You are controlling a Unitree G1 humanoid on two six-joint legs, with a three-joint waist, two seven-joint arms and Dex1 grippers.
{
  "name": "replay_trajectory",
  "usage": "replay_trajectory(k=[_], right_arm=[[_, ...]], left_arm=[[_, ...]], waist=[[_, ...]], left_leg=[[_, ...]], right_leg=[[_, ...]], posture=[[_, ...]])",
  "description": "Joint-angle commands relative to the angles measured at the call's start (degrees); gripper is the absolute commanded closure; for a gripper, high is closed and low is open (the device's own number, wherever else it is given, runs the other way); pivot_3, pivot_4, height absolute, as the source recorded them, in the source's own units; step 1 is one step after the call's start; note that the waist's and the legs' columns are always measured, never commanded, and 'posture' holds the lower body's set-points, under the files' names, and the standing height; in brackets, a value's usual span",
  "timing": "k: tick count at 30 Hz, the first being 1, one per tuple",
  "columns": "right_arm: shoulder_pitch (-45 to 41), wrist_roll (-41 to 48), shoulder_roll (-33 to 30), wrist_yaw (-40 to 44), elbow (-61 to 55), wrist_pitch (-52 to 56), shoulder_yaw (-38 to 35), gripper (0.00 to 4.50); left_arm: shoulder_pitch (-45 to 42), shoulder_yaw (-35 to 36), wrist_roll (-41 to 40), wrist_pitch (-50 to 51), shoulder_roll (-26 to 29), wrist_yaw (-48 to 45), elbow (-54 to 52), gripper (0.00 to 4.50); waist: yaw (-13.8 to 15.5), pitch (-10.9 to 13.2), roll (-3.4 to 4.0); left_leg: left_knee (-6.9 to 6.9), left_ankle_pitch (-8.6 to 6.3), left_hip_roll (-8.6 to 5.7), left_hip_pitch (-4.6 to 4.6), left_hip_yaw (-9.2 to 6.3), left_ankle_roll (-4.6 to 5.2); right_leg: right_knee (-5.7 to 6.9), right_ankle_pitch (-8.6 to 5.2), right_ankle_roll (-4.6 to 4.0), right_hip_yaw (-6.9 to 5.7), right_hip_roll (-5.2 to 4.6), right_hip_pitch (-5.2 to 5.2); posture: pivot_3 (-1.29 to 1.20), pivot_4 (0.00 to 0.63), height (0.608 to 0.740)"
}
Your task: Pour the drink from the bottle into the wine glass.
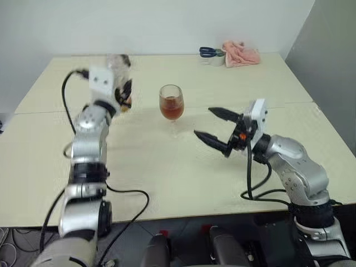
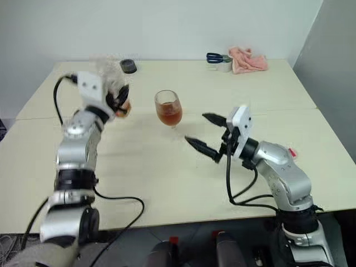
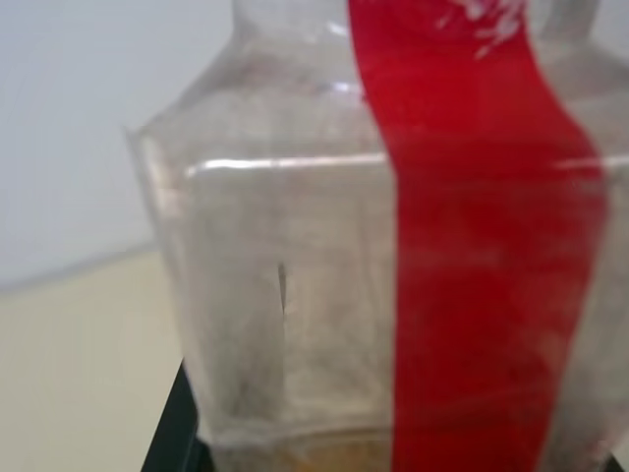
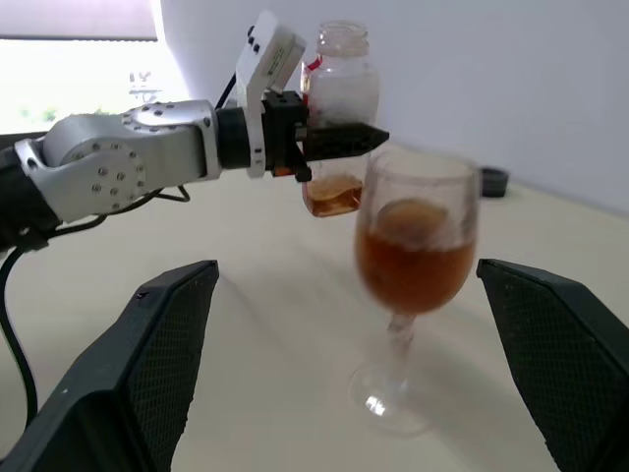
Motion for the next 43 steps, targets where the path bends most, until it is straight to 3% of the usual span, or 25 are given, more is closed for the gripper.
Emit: replay_trajectory(k=[1,10,19,20,27,32,37,43], right_arm=[[1.4,0.56,-1.24,2.89,-2.61,-1.56,1.0,0.0],[3.4,-0.25,0.08,3.65,-1.11,-2.99,2.81,0.0],[4.92,-0.44,1.44,2.09,-2.32,-2.51,3.58,0.0],[4.95,-0.41,1.53,1.8,-2.42,-2.43,3.55,0.0],[5.61,-0.43,1.43,0.7,-3.04,-2.44,3.49,0.0],[9.67,-0.63,0.25,-1.18,-4.18,-2.2,1.75,0.0],[17.64,0.48,-0.1,-5.61,-7.7,-0.49,-2.01,0.0],[23.43,-4.19,1.74,-12.57,-9.02,-2.64,-2.95,0.0]], left_arm=[[4.58,6.14,-4.95,3.01,-2.63,5.68,-10.91,2.84],[15.17,7.92,-7.81,-0.27,-4.48,5.75,-12.32,2.84],[15.25,6.5,-6.48,-8.76,-2.78,3.52,-2.39,2.84],[15.13,6.25,-6.59,-9.3,-2.8,3.1,-1.75,2.12],[16.61,4.58,-6.68,-10.29,-3.3,2.64,-1.84,0.04],[23.37,4.78,-7.67,-5.83,-5.1,5.37,-10.66,0.04],[35.55,4.94,-9.55,0.79,-8.89,8.38,-25.15,0.04],[44.72,3.62,-10.11,6.87,-12.29,11.36,-37.68,0.04]], waist=[[0.3,-0.01,-0.02],[1.31,-0.04,-0.06],[1.8,-0.05,-0.07],[1.81,-0.05,-0.07],[1.82,-0.06,-0.08],[1.84,-0.06,-0.08],[1.88,-0.06,-0.09],[1.9,-0.07,-0.09]], left_leg=[[0.05,0.0,0.01,-0.03,0.01,0.0],[0.14,-0.01,-0.05,0.07,0.12,-0.01],[0.13,-0.01,-0.07,0.12,0.11,-0.01],[0.13,-0.01,-0.07,0.13,0.11,-0.01],[0.13,-0.02,-0.06,0.13,0.1,0.0],[0.12,-0.02,-0.04,0.15,0.11,0.0],[0.09,-0.03,0.05,0.15,0.09,0.0],[-0.08,-0.04,0.04,0.5,0.09,0.0]], right_leg=[[-0.01,0.0,0.0,0.01,0.0,0.0],[-0.09,0.0,0.0,-0.05,-0.01,0.23],[-0.14,0.0,0.01,-0.09,-0.01,0.3],[-0.14,0.0,0.0,-0.09,-0.02,0.32],[-0.16,0.0,0.01,-0.1,-0.02,0.33],[-0.17,0.0,0.01,-0.06,-0.04,0.33],[-0.26,0.0,0.01,-0.04,-0.09,0.38],[-0.6,-0.02,0.04,-0.11,0.04,0.81]], posture=[[0.0,0.15,0.74],[0.0,0.15,0.74],[0.0,0.15,0.74],[0.0,0.15,0.74],[0.0,0.15,0.74],[0.0,0.15,0.74],[0.0,0.15,0.74],[0.0,0.15,0.74]])
